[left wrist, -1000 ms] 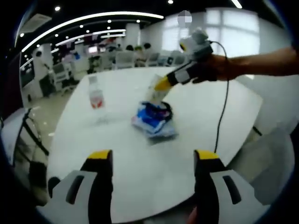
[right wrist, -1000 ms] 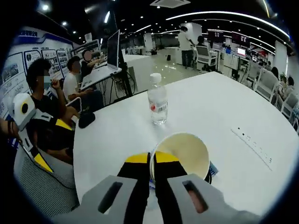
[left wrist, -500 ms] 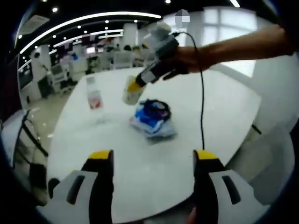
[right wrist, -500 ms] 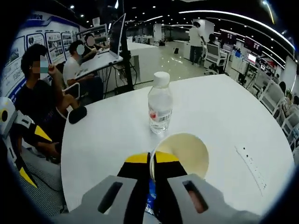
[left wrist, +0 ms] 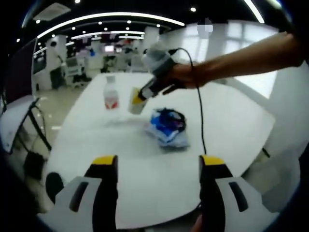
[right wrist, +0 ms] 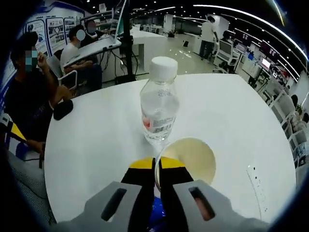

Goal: Arrange the tabletop items into an orderly group along one side of the table until the central work area is clear of visible clutter.

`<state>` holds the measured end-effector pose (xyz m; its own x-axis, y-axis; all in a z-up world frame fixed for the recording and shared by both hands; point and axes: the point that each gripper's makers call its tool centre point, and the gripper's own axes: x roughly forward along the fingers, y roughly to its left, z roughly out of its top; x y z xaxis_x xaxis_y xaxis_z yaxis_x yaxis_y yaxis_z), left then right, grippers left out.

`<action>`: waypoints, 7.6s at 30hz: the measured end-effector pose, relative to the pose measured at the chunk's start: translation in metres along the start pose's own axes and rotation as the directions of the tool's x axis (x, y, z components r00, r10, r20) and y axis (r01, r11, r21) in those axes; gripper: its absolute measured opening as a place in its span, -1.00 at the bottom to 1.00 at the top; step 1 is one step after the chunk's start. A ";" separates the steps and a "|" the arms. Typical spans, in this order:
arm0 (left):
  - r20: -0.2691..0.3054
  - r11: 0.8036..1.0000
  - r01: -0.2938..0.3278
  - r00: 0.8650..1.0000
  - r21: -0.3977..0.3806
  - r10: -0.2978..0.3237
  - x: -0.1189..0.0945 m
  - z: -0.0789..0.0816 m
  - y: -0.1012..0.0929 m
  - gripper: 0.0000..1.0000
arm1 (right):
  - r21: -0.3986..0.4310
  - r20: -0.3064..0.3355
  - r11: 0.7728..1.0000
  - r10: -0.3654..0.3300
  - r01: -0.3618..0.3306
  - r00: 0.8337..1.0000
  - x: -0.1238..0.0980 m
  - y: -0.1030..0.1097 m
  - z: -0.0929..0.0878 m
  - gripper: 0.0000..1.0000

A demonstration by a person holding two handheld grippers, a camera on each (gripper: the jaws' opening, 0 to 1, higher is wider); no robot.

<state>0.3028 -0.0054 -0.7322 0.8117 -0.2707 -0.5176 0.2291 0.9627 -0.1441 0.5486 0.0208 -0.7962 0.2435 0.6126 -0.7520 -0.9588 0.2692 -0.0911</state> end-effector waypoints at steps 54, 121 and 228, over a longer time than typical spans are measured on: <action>-0.046 0.997 -0.008 0.999 0.073 0.012 0.002 -0.007 -0.004 0.31 | -0.034 0.032 0.998 -0.052 0.053 0.998 -0.012 -0.013 0.027 -0.04; -0.133 0.984 -0.079 0.986 0.160 0.101 0.003 -0.022 0.006 0.27 | 0.461 0.105 0.852 -0.332 0.250 0.938 -0.256 0.016 -0.237 0.13; -0.121 0.983 0.086 0.990 0.163 -0.067 0.010 -0.021 -0.029 0.18 | 0.443 -0.016 0.848 -0.316 0.290 0.949 -0.130 -0.073 -0.153 -0.90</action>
<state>0.2933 -0.0361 -0.7510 0.7233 -0.3323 -0.6053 0.3828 0.9225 -0.0490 0.5645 -0.1917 -0.7915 0.5316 0.4843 -0.6949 -0.6778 0.7353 -0.0061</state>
